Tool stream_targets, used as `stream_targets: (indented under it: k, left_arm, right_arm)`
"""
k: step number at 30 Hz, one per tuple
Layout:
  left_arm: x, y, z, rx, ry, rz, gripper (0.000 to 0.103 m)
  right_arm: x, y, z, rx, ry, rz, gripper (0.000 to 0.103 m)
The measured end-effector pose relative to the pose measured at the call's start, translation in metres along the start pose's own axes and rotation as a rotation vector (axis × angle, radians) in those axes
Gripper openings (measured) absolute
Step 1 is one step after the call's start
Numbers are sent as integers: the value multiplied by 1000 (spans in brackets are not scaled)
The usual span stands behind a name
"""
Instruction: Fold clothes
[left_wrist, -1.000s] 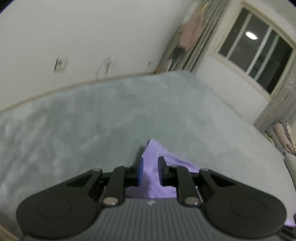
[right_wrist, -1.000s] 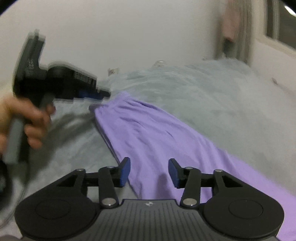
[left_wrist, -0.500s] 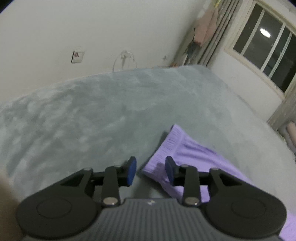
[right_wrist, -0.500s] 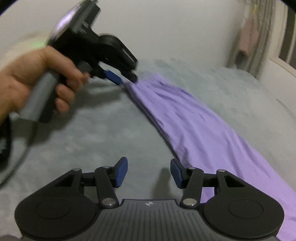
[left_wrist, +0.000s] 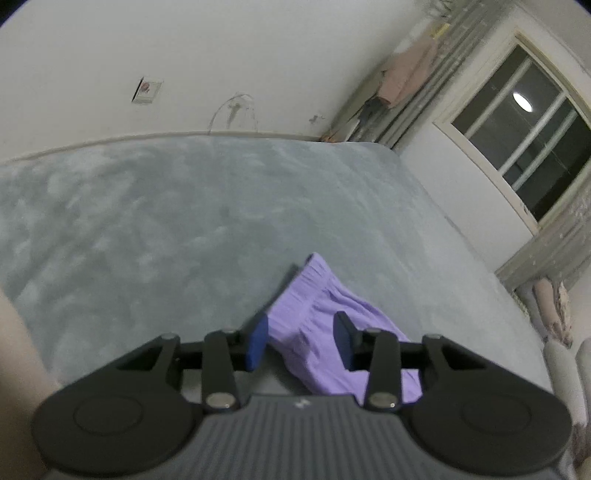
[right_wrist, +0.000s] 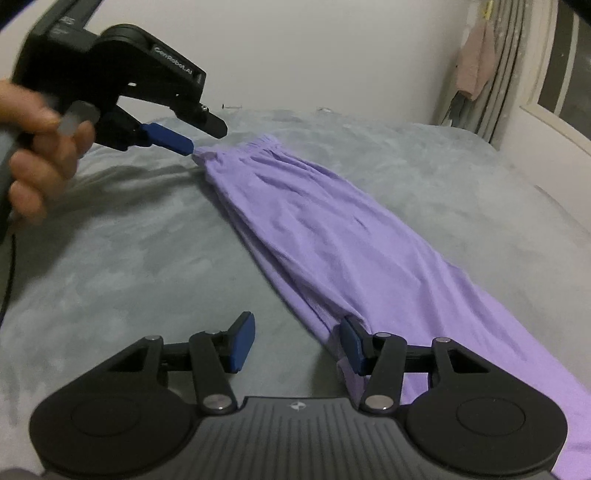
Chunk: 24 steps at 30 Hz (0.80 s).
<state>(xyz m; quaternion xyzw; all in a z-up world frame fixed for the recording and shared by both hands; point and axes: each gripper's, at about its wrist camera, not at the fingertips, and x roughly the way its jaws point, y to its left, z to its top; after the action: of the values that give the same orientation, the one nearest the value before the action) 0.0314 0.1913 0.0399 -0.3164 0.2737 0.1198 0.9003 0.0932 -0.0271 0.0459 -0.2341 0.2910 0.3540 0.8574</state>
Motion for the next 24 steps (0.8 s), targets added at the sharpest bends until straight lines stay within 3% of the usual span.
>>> stream_targets:
  k: [6, 9, 10, 11, 12, 15, 24]
  left_arm:
    - [29, -1, -1, 25, 3, 22, 40]
    - [36, -8, 2, 62, -20, 29, 32]
    - [38, -12, 3, 88, -29, 33, 23]
    - [39, -13, 3, 95, -25, 31, 16]
    - [40, -13, 2, 98, -18, 28, 15]
    - [40, -14, 0, 110, -5, 21, 8]
    - [28, -6, 6, 93, -15, 21, 6]
  right_arm:
    - [10, -4, 3, -23, -8, 22, 49]
    - [16, -9, 9, -6, -6, 42, 49]
    - [17, -8, 12, -6, -10, 45, 48]
    - [17, -5, 13, -9, -16, 46, 42]
    - [17, -2, 14, -12, -22, 46, 30]
    - [20, 8, 15, -37, -45, 17, 10]
    - [4, 21, 13, -105, -96, -39, 7]
